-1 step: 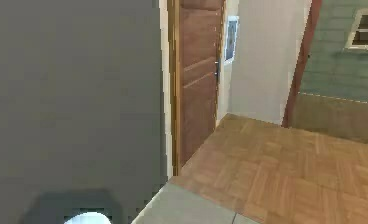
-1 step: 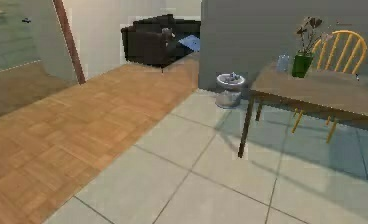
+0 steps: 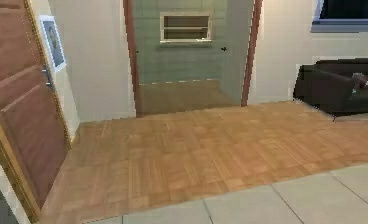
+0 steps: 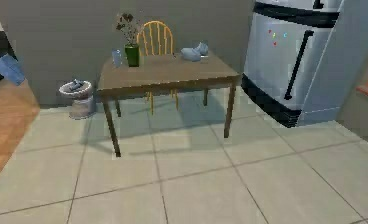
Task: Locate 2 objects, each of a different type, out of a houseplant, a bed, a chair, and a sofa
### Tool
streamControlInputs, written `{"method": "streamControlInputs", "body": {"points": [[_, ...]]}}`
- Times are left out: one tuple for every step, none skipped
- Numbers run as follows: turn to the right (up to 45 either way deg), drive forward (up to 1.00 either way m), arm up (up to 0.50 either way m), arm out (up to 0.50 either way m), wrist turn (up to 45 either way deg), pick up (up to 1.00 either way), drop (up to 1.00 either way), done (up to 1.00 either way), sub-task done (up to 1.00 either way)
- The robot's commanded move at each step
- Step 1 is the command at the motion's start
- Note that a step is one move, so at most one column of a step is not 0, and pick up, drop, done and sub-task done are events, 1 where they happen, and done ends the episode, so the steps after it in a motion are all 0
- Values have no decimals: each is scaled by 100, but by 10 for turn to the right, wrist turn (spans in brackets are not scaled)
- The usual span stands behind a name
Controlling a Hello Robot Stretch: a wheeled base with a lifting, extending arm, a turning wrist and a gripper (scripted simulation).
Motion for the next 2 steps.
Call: {"method": "streamControlInputs", "body": {"points": [[450, 0, 0, 0, 0, 0, 0, 0, 0], [300, 0, 0, 0, 0, 0, 0, 0, 0]]}}
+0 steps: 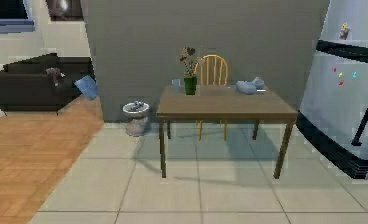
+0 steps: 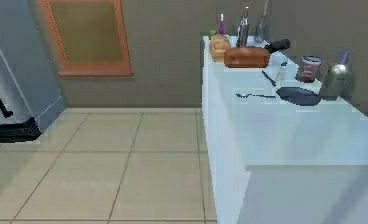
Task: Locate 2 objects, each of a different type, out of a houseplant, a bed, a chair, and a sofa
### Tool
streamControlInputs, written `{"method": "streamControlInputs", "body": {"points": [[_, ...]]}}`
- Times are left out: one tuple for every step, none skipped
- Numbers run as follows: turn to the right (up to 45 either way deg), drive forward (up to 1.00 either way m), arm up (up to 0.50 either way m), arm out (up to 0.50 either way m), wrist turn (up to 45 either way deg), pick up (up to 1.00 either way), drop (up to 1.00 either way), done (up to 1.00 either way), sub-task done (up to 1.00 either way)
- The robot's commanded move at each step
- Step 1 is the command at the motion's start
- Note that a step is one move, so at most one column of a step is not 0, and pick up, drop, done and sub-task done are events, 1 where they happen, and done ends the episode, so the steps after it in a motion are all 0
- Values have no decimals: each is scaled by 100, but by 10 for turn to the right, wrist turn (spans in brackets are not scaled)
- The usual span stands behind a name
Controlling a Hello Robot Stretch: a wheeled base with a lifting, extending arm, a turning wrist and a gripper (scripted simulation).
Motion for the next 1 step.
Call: {"method": "streamControlInputs", "body": {"points": [[0, 95, 0, 0, 0, 0, 0, 0, 0]]}}
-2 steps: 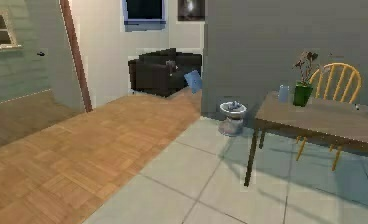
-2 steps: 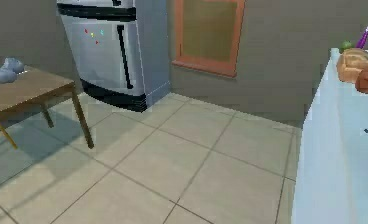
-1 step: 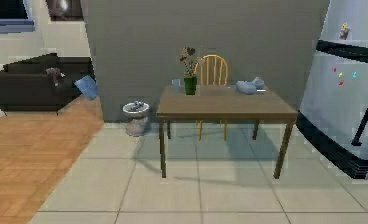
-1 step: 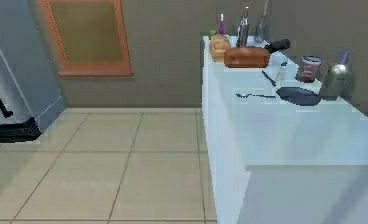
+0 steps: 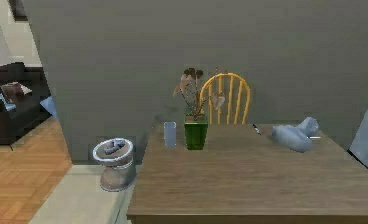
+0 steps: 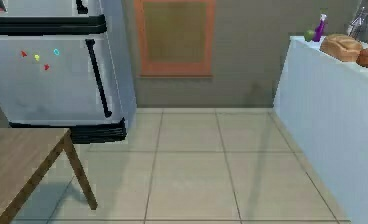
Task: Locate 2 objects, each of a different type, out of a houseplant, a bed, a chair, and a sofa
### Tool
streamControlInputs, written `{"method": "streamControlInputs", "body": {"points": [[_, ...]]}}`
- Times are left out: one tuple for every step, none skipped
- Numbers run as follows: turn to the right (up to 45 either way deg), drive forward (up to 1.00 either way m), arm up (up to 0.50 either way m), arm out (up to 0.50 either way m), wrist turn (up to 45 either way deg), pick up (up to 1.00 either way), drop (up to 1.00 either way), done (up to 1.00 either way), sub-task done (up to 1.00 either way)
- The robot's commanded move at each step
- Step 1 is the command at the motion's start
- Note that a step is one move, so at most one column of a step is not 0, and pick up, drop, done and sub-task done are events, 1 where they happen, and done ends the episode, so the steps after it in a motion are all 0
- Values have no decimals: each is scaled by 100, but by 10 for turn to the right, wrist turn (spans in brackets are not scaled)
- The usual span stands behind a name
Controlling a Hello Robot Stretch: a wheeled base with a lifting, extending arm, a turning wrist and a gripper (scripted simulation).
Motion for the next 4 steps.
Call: {"method": "streamControlInputs", "body": {"points": [[0, 0, 0, 0, 0, 0, 0, 0, 100], [-450, 0, 0, 0, 0, 0, 0, 0, 0], [-240, 0, 0, 0, 0, 0, 0, 0, 0], [0, 45, 0, 0, 0, 0, 0, 0, 0]]}}
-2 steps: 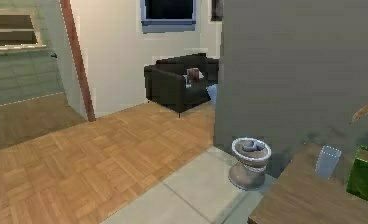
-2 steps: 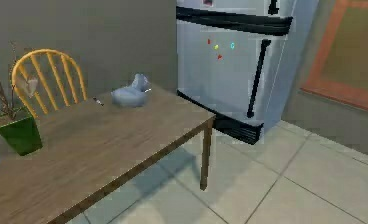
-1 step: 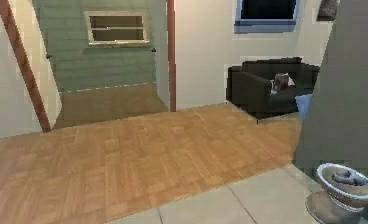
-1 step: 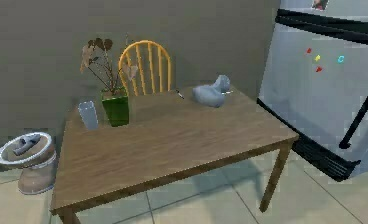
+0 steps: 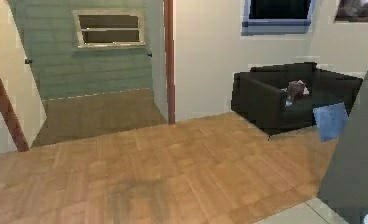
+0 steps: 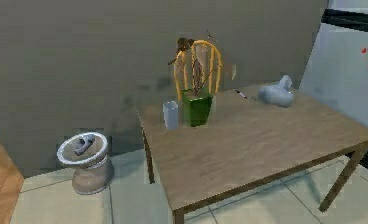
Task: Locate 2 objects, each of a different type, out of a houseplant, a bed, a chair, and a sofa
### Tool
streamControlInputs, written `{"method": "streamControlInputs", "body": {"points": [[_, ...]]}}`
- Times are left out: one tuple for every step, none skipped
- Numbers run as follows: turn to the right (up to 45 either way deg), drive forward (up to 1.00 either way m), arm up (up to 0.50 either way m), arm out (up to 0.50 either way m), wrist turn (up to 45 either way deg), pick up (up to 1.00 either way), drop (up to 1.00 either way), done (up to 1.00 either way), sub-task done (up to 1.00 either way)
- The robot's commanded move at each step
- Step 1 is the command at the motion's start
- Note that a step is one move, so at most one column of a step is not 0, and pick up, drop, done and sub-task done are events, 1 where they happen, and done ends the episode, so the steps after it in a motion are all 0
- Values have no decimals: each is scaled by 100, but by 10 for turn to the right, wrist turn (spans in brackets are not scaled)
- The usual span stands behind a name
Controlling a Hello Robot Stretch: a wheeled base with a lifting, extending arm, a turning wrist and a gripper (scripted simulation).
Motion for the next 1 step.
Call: {"method": "streamControlInputs", "body": {"points": [[180, 0, 0, 0, 0, 0, 0, 0, 0]]}}
